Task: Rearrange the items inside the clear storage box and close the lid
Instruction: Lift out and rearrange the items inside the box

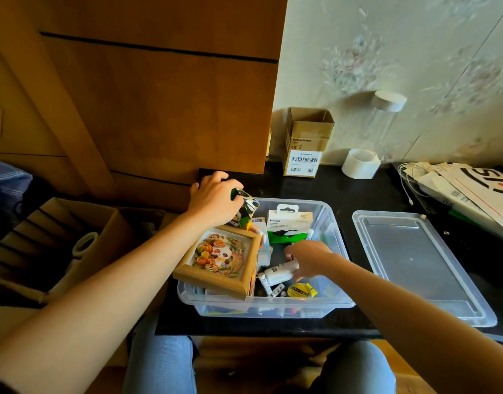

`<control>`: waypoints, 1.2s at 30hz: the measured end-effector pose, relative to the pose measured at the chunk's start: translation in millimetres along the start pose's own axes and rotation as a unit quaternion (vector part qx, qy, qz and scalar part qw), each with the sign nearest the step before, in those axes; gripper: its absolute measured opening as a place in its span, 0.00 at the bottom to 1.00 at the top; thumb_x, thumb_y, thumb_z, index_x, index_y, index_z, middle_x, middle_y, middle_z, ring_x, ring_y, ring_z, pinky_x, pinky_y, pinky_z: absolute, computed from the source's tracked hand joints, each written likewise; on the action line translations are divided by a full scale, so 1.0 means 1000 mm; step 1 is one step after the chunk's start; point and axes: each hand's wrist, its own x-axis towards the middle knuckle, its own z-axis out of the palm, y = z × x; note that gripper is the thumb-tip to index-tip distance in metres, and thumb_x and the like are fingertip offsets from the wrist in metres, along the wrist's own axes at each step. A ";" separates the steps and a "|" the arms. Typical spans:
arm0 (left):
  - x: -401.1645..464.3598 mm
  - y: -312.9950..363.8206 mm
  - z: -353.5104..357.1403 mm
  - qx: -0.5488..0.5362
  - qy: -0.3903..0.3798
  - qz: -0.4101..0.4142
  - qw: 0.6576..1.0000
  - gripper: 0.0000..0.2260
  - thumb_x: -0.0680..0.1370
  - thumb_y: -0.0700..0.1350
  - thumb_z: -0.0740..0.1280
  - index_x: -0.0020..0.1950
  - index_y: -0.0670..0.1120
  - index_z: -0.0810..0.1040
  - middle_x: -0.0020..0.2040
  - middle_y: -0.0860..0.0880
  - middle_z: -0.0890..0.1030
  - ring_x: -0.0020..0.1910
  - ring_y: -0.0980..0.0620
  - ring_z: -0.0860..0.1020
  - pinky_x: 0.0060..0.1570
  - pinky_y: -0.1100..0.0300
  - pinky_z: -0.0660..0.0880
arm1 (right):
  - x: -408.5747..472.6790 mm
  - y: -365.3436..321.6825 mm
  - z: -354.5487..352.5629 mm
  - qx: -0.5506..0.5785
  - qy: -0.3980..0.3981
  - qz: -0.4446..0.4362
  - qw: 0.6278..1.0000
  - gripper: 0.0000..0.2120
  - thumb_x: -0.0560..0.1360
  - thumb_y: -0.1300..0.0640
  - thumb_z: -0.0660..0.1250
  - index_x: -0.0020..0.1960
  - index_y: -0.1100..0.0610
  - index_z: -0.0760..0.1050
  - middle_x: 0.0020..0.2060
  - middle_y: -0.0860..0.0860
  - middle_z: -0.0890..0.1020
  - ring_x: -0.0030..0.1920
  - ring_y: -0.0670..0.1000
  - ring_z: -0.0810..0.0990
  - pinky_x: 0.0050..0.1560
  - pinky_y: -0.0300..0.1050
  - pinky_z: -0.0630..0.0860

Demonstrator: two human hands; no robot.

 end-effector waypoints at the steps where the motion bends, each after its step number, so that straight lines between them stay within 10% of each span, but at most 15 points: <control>1: 0.000 0.001 0.002 0.004 -0.019 -0.004 1.000 0.15 0.79 0.55 0.60 0.65 0.57 0.72 0.71 0.49 0.65 0.69 0.45 0.63 0.67 0.45 0.58 | -0.001 0.001 -0.003 0.003 0.000 -0.001 1.000 0.27 0.68 0.45 0.73 0.63 0.52 0.71 0.55 0.50 0.79 0.55 0.54 0.76 0.53 0.47 0.74; 9: -0.008 0.010 0.008 0.031 -0.068 0.002 0.997 0.35 0.64 0.74 0.64 0.64 0.57 0.66 0.69 0.48 0.64 0.66 0.43 0.66 0.59 0.48 0.65 | -0.008 0.015 -0.024 0.190 0.000 -0.008 0.982 0.22 0.70 0.51 0.72 0.61 0.57 0.74 0.54 0.54 0.79 0.48 0.53 0.78 0.51 0.43 0.76; 15: -0.009 0.012 0.014 0.022 -0.020 -0.004 1.000 0.28 0.67 0.68 0.67 0.59 0.55 0.67 0.62 0.46 0.69 0.57 0.45 0.69 0.48 0.55 0.64 | -0.010 0.015 -0.033 0.407 -0.066 0.058 0.909 0.16 0.75 0.56 0.68 0.56 0.67 0.73 0.46 0.56 0.80 0.40 0.50 0.82 0.38 0.39 0.81; 26: -0.008 -0.002 -0.006 -0.009 -0.054 -0.026 0.998 0.30 0.69 0.58 0.70 0.68 0.56 0.63 0.64 0.45 0.67 0.62 0.44 0.68 0.56 0.51 0.70 | -0.011 0.013 -0.035 0.470 -0.126 0.097 0.868 0.16 0.78 0.59 0.63 0.63 0.65 0.70 0.57 0.60 0.78 0.40 0.51 0.81 0.45 0.44 0.81; 36: 0.000 0.002 -0.007 0.029 -0.124 -0.032 0.991 0.27 0.72 0.66 0.63 0.69 0.60 0.63 0.69 0.47 0.62 0.68 0.42 0.62 0.64 0.46 0.60 | -0.019 -0.001 -0.030 0.346 -0.233 0.032 0.908 0.20 0.74 0.53 0.69 0.59 0.66 0.75 0.52 0.61 0.82 0.33 0.45 0.82 0.37 0.35 0.79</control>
